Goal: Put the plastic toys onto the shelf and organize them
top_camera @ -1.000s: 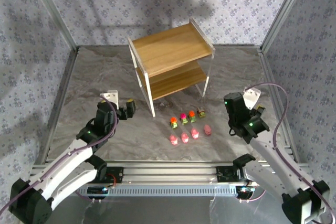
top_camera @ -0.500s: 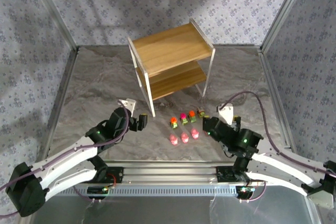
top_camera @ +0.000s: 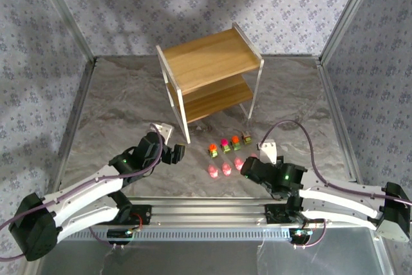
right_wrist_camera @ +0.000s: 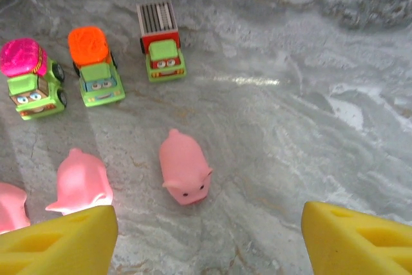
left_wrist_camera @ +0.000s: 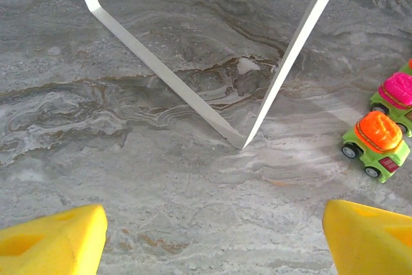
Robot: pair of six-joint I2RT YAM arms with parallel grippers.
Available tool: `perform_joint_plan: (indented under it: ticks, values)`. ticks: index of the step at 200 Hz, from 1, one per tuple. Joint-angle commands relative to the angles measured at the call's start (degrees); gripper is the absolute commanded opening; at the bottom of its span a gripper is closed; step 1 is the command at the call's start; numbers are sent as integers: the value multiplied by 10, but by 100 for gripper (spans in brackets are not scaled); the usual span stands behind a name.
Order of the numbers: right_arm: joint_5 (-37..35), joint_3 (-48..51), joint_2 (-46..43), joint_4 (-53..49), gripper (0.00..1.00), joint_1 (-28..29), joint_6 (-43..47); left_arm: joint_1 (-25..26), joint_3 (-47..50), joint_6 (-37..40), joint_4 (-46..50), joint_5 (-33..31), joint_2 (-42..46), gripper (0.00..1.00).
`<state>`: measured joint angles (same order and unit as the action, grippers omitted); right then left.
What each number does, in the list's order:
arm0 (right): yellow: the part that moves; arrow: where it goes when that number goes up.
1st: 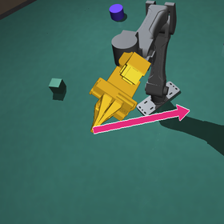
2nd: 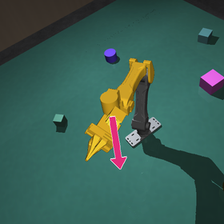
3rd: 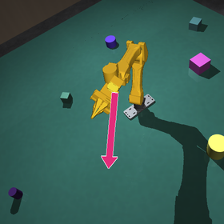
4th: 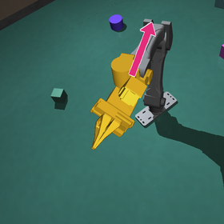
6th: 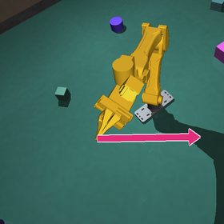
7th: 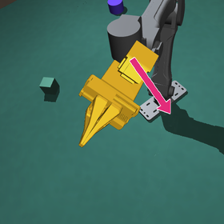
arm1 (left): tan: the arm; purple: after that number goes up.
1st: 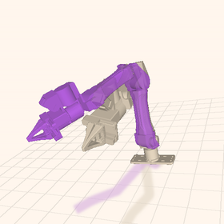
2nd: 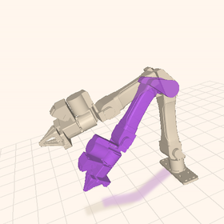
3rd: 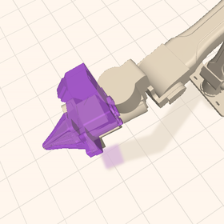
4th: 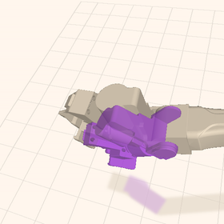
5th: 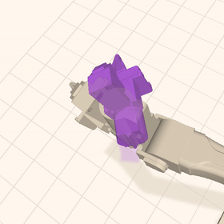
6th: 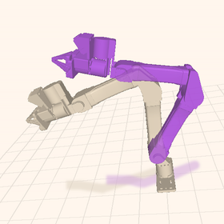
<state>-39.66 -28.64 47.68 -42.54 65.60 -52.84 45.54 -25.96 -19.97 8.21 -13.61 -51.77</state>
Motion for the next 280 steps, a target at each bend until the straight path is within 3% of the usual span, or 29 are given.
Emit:
perform_joint_plan:
  ticks: [1, 114, 175, 228, 280]
  values:
    - [42, 19, 0, 26, 73, -7, -17, 4, -14, 10, -16, 9, -2, 87]
    - [184, 43, 39, 101, 71, -119, 50, 4, -13, 7, -10, -2, 1, 87]
    - [169, 39, 88, 132, 62, -132, 60, 4, -16, 9, -16, 1, -14, 86]
    - [137, 64, 79, 172, 53, -126, 63, 4, -17, 6, -21, 10, -20, 86]
    - [104, 75, 52, 170, 51, -115, 44, 4, -16, -5, -28, 21, -24, 86]
